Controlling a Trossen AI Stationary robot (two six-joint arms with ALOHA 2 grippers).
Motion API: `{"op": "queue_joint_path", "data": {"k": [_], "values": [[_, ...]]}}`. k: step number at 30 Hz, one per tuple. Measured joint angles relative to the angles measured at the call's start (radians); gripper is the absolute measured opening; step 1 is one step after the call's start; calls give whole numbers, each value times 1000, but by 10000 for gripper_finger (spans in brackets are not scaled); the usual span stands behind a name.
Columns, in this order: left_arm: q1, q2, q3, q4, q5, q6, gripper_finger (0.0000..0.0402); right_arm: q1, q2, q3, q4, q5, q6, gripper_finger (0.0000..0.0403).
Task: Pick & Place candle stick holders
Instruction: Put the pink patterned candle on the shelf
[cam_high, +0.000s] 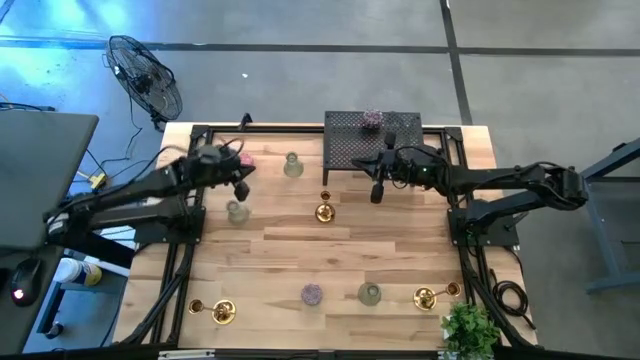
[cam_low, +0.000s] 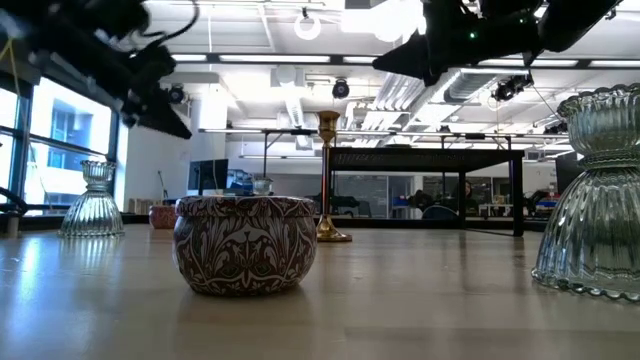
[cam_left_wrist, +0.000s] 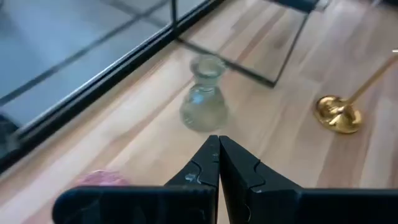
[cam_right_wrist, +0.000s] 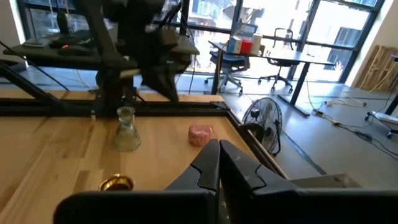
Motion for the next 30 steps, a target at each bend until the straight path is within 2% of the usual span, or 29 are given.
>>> {"op": "queue_joint_path", "data": {"k": [4,8,12,15,19,24,30], "values": [[1,158,185,-250,-36,-26,1,0,4,0,-8,-1,0,1],[17,281,317,-378,-9,-22,19,0,6,0,-13,-1,0,1],[124,365,394,-457,86,6,57,0,6,0,-13,-9,1,2],[236,401,401,-489,200,28,92,0,6,0,-21,-15,4,1],[351,437,402,-501,261,55,147,0,6,0,-26,-16,4,1],[393,495,402,-514,251,57,225,0,6,0,-26,-16,4,1],[393,601,402,-510,163,66,304,0,6,0,-26,-16,4,1]]}}
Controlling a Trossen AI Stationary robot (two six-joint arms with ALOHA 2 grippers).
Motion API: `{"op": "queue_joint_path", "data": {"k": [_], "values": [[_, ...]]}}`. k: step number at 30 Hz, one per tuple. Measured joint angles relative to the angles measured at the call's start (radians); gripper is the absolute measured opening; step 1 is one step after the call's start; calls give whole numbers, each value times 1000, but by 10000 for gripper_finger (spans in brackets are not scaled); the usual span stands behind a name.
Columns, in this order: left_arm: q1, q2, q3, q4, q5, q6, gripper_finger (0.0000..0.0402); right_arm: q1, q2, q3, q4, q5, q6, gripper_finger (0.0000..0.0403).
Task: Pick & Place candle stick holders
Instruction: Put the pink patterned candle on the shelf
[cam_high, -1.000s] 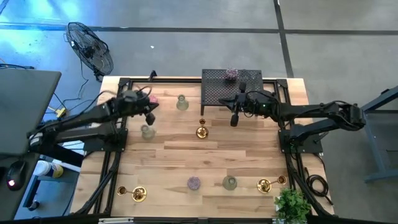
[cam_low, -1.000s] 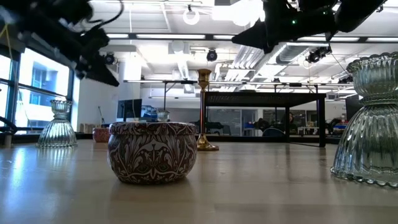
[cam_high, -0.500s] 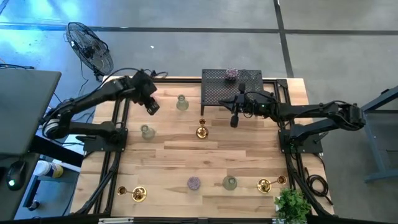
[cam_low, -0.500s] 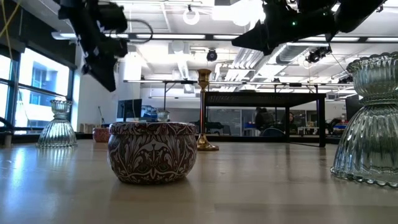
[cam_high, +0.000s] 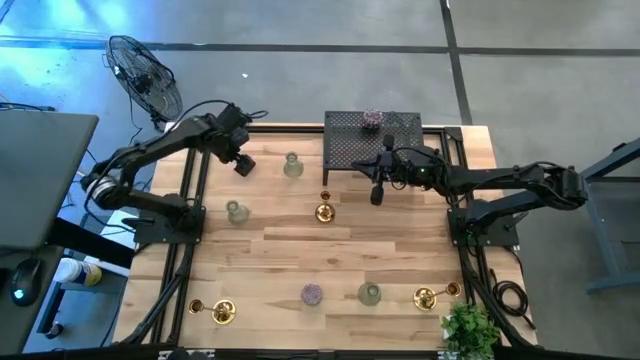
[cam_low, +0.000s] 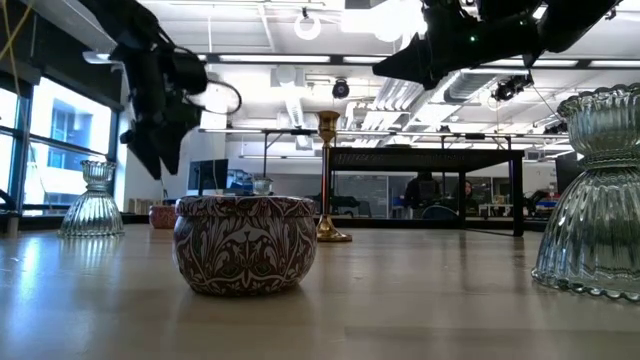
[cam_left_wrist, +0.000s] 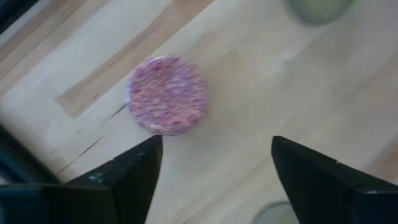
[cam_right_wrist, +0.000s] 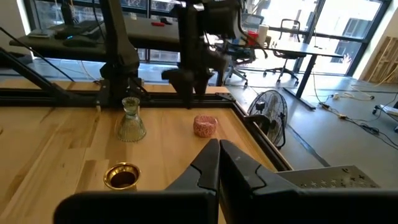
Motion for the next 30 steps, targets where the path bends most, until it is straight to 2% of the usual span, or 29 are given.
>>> {"op": "queue_joint_path", "data": {"k": [5,9,14,23,30], "values": [[1,83,0,48,-37,9,329,0,0,0,-6,0,0,2],[0,126,1,88,-36,23,331,0,0,0,-7,0,0,1],[1,151,1,100,-102,37,331,0,0,0,-8,0,-1,1],[1,188,1,140,-82,42,331,0,0,0,-7,0,-1,1],[2,237,1,155,-134,42,331,0,0,0,-8,0,-1,1]]}}
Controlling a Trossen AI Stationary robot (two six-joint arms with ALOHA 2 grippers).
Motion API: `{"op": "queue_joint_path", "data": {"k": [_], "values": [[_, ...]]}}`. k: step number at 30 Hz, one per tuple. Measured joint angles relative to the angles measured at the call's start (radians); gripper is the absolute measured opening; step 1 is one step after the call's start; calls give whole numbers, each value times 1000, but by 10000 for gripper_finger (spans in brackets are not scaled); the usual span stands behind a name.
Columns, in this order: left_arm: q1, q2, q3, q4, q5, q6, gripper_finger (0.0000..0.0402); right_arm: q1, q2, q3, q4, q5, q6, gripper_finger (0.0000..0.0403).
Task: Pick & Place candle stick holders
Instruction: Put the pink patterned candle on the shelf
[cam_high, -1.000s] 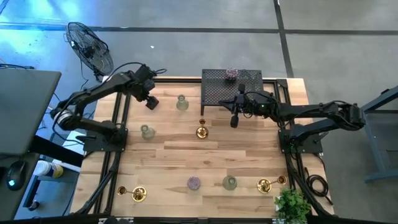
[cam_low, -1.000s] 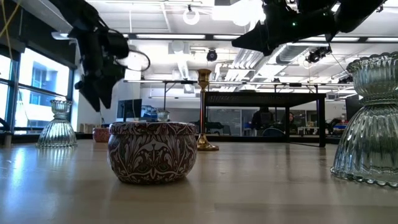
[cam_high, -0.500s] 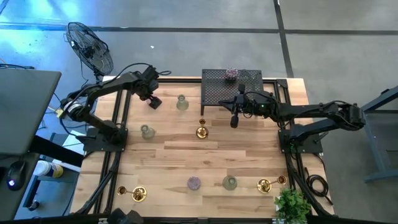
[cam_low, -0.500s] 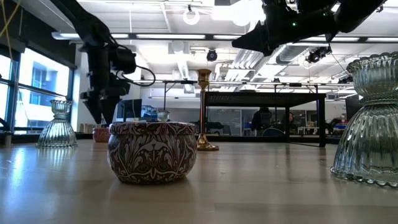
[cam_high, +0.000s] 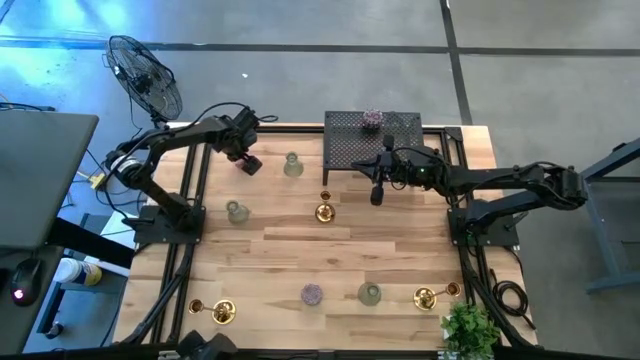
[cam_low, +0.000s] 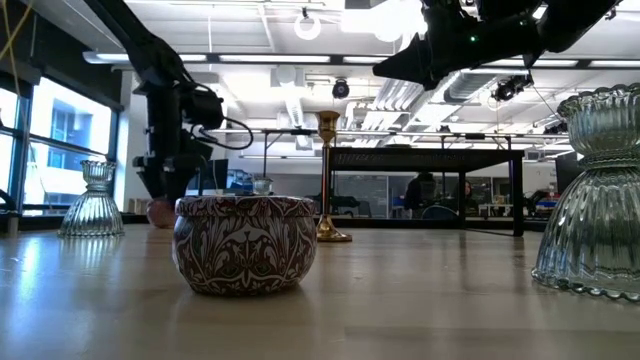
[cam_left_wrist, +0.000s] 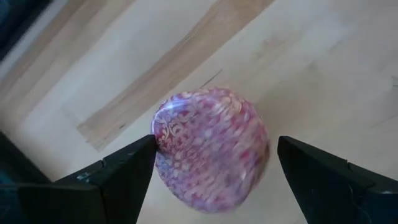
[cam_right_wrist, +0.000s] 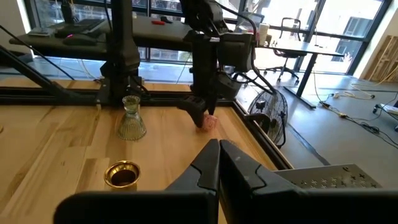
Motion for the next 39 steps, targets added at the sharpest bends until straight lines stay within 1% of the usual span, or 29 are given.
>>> {"op": "queue_joint_path", "data": {"k": [4,10,17,21,27,33,37,39], "values": [[-1,5,-1,22,17,10,331,0,0,0,0,0,0,1],[-1,5,-1,8,19,21,331,0,0,0,1,0,-1,2],[-2,5,46,-80,18,34,331,0,0,0,1,0,-2,2],[-2,5,56,-101,19,35,331,0,0,0,1,0,-1,1],[-2,5,56,-103,80,62,331,0,0,0,0,0,0,1],[-2,5,56,-130,79,102,335,0,0,0,-5,0,0,1],[-2,5,57,-129,31,67,351,0,0,0,-5,0,0,1],[-2,5,57,-129,31,77,353,0,0,0,-5,0,0,2]]}}
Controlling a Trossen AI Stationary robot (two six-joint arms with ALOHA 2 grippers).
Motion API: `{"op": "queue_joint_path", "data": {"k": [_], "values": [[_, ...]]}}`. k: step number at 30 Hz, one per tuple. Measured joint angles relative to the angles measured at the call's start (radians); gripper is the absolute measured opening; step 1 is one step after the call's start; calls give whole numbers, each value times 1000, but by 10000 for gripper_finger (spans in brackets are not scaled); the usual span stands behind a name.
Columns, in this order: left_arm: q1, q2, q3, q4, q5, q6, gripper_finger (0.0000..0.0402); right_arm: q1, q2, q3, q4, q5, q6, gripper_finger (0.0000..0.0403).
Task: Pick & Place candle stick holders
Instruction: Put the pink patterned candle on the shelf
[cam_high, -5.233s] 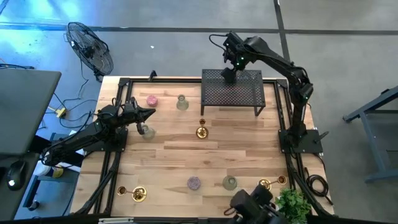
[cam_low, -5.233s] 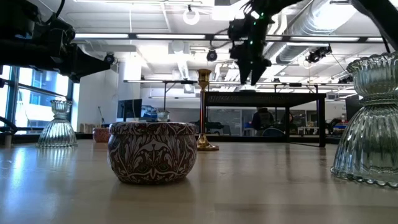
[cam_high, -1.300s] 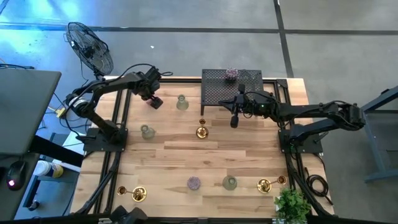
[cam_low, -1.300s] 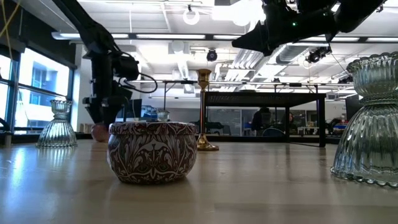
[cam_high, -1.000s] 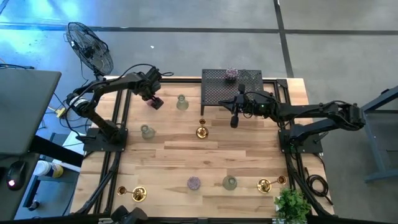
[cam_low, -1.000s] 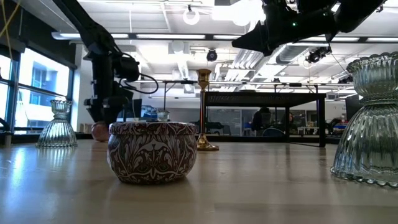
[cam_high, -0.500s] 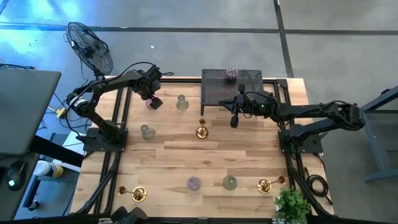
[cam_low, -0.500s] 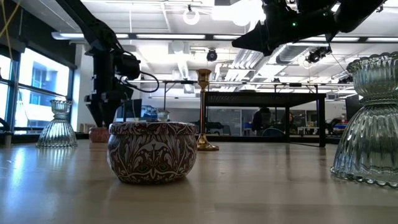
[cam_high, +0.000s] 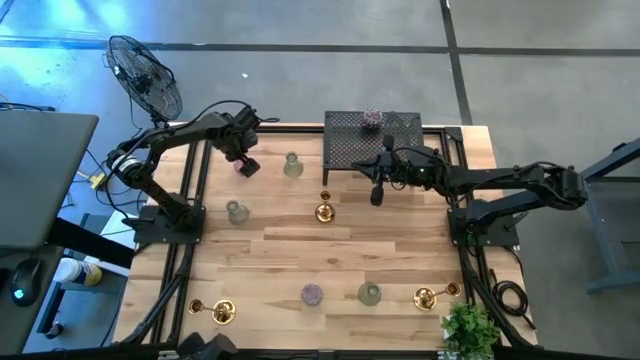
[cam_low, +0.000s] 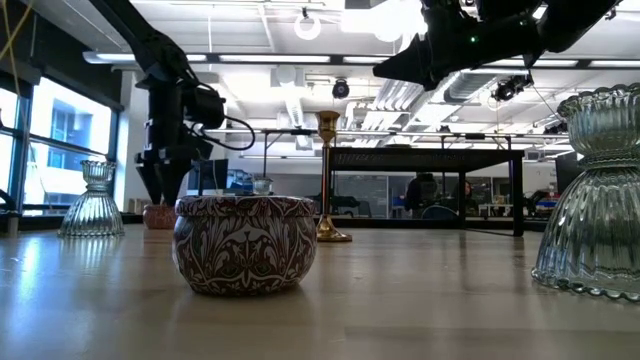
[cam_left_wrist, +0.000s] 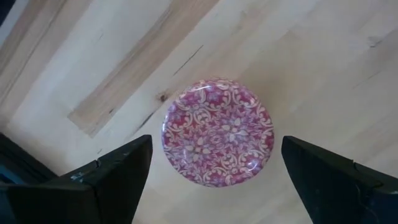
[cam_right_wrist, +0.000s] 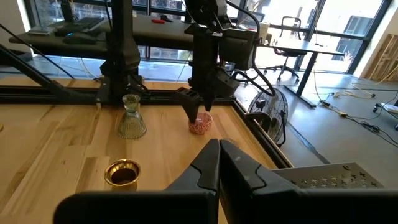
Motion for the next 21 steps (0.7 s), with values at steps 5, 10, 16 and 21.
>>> {"op": "queue_joint_path", "data": {"k": [5,10,16,21], "values": [[-1,8,1,30,22,23,354,0,0,0,0,0,0,2],[0,32,1,45,-2,27,354,0,0,0,-1,0,0,1],[0,68,1,39,-5,28,354,0,0,0,-1,0,0,1],[0,70,1,36,-6,30,353,0,0,0,-1,0,0,2]]}}
